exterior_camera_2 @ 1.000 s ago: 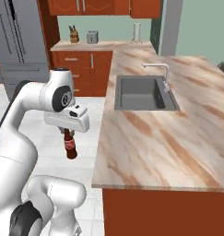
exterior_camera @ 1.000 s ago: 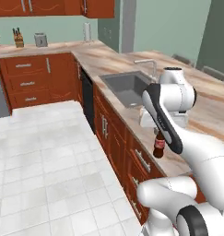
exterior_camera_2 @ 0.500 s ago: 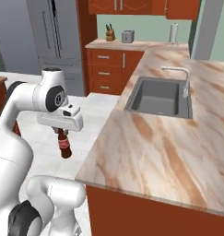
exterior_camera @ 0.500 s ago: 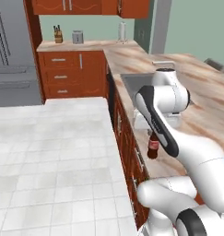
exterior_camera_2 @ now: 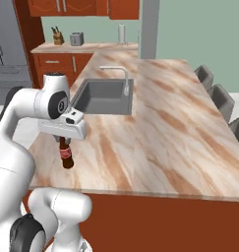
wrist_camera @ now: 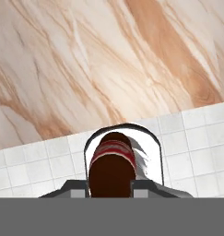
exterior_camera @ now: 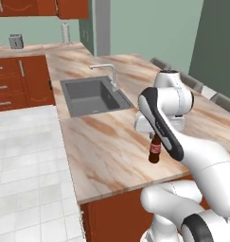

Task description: Move the drinks to the dining counter.

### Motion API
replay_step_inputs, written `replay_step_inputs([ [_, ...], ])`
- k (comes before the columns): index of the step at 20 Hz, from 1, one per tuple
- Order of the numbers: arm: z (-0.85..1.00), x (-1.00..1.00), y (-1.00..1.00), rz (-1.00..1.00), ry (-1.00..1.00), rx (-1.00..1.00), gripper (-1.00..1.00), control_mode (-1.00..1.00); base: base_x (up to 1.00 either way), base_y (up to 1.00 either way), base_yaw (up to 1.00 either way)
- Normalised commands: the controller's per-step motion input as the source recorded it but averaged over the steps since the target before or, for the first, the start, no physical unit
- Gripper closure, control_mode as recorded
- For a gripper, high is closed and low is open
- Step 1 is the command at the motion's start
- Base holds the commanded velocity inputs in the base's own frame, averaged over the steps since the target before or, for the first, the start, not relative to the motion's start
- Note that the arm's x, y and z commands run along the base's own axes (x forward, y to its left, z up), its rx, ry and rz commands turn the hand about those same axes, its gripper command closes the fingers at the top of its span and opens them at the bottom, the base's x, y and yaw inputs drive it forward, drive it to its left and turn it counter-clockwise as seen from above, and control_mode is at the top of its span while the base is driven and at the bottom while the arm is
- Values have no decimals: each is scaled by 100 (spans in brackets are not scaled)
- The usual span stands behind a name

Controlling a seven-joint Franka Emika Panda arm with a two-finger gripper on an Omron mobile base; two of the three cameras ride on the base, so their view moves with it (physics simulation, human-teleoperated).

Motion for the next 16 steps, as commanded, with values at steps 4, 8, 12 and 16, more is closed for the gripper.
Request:
replay_step_inputs([
  [4,0,0,0,0,0,0,100,100,86,-86,-14],
  [8,0,0,0,0,0,0,100,100,93,-98,-7],
  [12,0,0,0,0,0,0,100,100,70,-98,-1],
  [16,0,0,0,0,0,0,100,100,-24,-56,0],
])
